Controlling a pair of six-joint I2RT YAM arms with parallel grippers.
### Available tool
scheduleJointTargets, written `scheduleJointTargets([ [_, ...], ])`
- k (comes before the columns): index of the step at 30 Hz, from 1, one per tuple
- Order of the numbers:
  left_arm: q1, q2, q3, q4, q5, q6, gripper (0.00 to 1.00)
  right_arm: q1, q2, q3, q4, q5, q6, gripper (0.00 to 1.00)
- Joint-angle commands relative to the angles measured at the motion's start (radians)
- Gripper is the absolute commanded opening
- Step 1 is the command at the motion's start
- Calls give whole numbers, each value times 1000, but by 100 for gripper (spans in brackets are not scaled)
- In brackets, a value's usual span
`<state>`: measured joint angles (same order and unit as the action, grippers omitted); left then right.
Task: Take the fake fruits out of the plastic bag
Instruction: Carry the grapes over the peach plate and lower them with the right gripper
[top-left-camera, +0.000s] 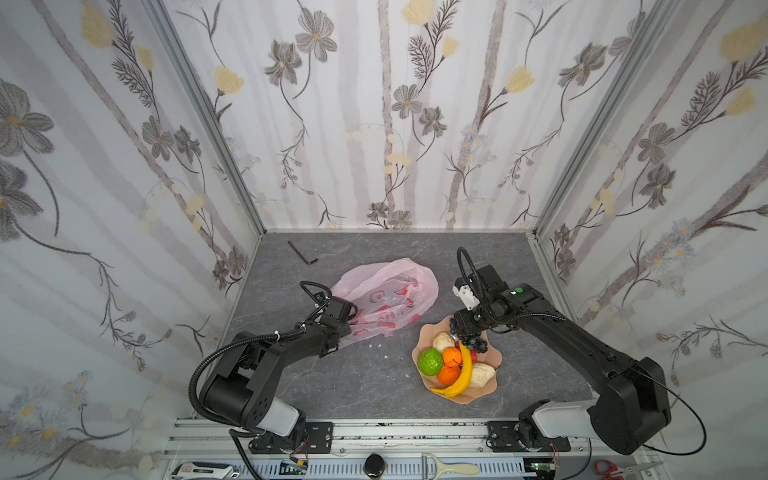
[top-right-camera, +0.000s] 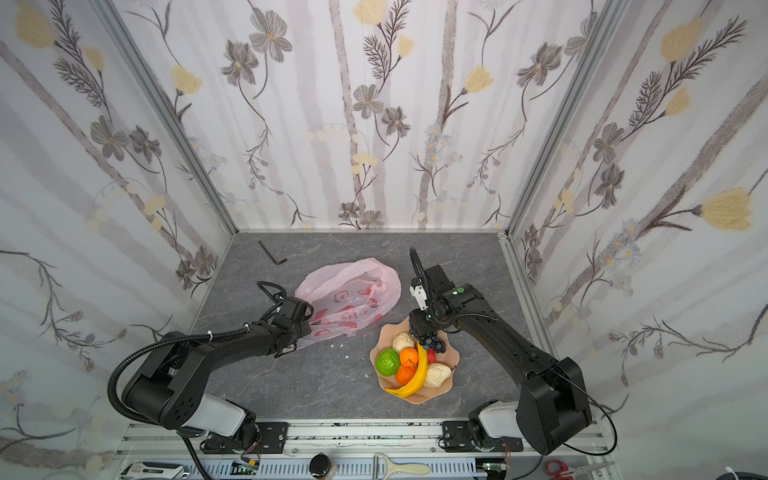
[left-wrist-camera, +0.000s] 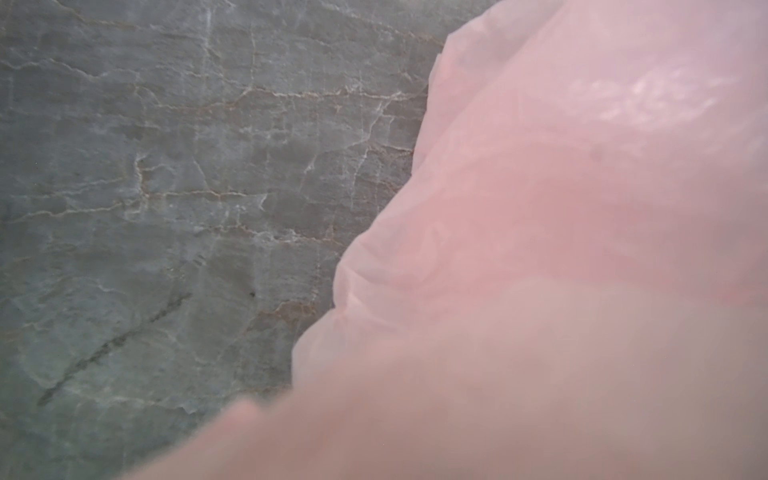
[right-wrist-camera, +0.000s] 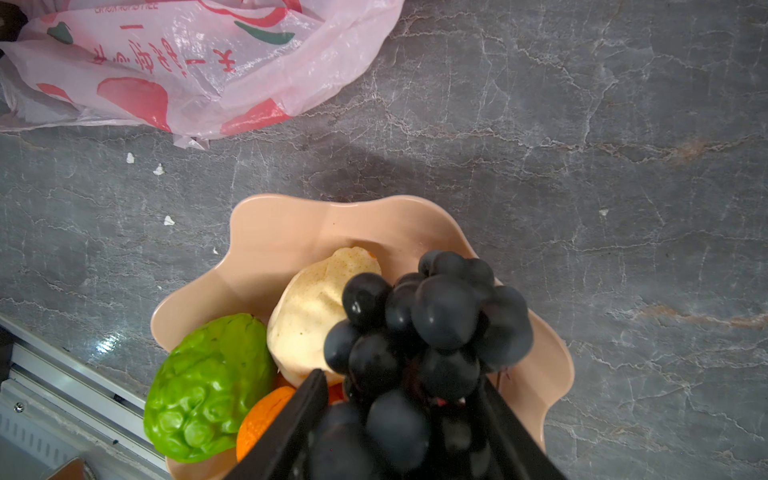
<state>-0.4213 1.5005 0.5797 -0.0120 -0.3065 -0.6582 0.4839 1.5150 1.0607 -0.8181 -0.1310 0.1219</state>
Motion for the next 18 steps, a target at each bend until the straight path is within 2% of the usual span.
scheduleJointTargets([
  [1, 0, 3, 8, 2, -14, -3, 0, 2, 7, 15, 5, 19, -6, 57],
  [6, 1, 3, 5, 3, -13, -5, 0, 1, -8, 28, 5, 73, 12, 70],
  [8, 1, 3, 5, 3, -13, -3, 0, 2, -12, 34, 1, 101, 17, 72],
  [12, 1, 1, 5, 3, -13, -6, 0, 2, -6, 35, -5, 129, 24, 71],
  [18, 2, 3, 5, 3, -12, -6, 0, 1, -6, 35, -6, 141, 34, 58],
])
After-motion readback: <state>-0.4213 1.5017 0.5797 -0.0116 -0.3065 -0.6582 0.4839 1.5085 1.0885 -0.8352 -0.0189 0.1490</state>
